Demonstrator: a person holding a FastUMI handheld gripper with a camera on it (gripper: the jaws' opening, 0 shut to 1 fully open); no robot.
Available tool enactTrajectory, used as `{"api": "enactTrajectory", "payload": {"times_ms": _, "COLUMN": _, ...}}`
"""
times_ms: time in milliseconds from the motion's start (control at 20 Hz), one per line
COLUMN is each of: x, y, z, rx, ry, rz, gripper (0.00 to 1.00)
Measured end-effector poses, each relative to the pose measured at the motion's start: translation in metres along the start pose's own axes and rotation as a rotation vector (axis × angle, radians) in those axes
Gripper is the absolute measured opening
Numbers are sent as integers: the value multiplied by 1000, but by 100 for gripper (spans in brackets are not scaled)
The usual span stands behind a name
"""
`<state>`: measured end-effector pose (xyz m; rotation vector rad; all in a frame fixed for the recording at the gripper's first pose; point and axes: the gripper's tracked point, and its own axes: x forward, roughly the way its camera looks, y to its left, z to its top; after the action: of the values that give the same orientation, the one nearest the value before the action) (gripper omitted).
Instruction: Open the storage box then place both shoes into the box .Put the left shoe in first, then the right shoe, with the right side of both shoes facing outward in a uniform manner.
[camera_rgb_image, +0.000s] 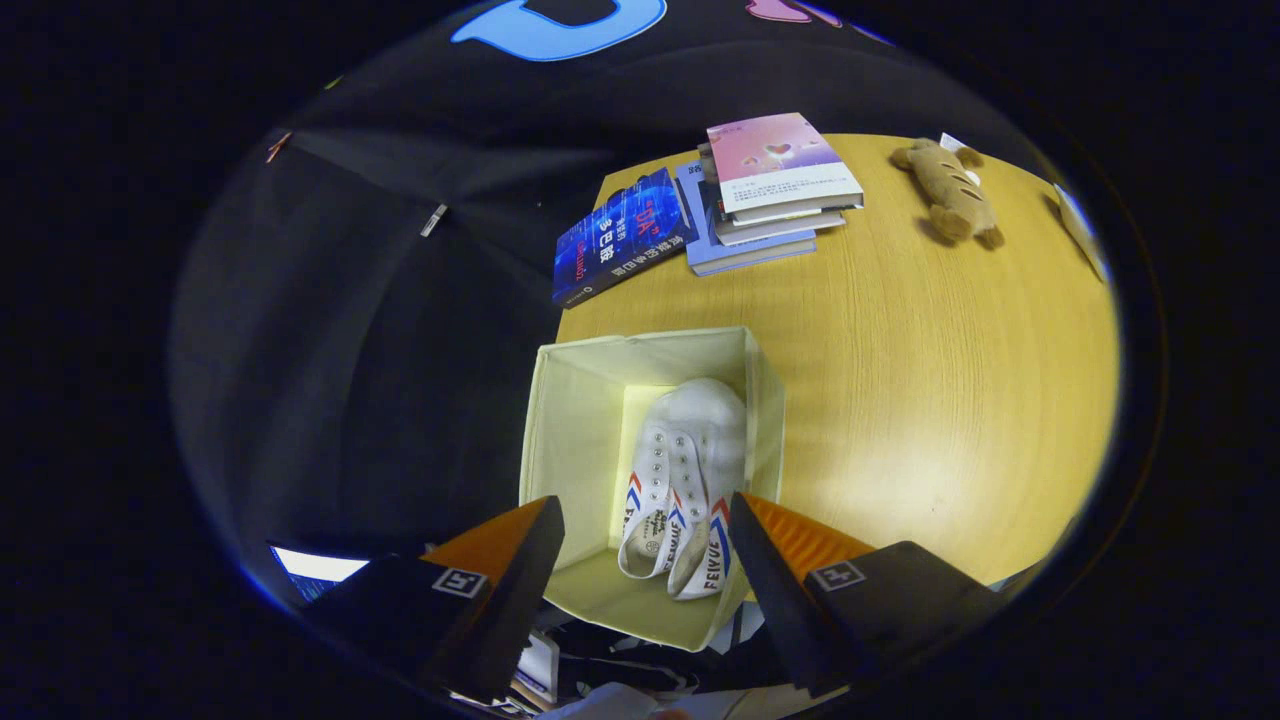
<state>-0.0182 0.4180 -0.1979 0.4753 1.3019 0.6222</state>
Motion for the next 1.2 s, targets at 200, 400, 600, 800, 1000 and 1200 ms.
{"api": "enactTrajectory", "payload": {"times_ms": 200, "x": -7, "y": -6, "z": -6, "rx": 7, "ry": -7, "rz": 2, "gripper": 99}}
{"api": "enactTrajectory", "payload": {"times_ms": 400, "x": -20, "y": -15, "z": -7, "rx": 38, "ry": -29, "rz": 20, "gripper": 99}}
{"api": "enactTrajectory", "payload": {"times_ms": 600, "x": -43, "y": -41, "z": 8, "rx": 67, "ry": -101, "rz": 9, "gripper": 99}}
{"api": "enactTrajectory", "payload": {"times_ms": 800, "x": -78, "y": -81, "z": 36, "rx": 74, "ry": -236, "rz": -28, "gripper": 99}}
{"api": "enactTrajectory", "payload": {"times_ms": 1000, "x": -122, "y": -132, "z": 60, "rx": 34, "ry": -390, "rz": -107, "gripper": 99}}
{"api": "enactTrajectory", "payload": {"times_ms": 1200, "x": -178, "y": -186, "z": 73, "rx": -55, "ry": -551, "rz": -227, "gripper": 99}}
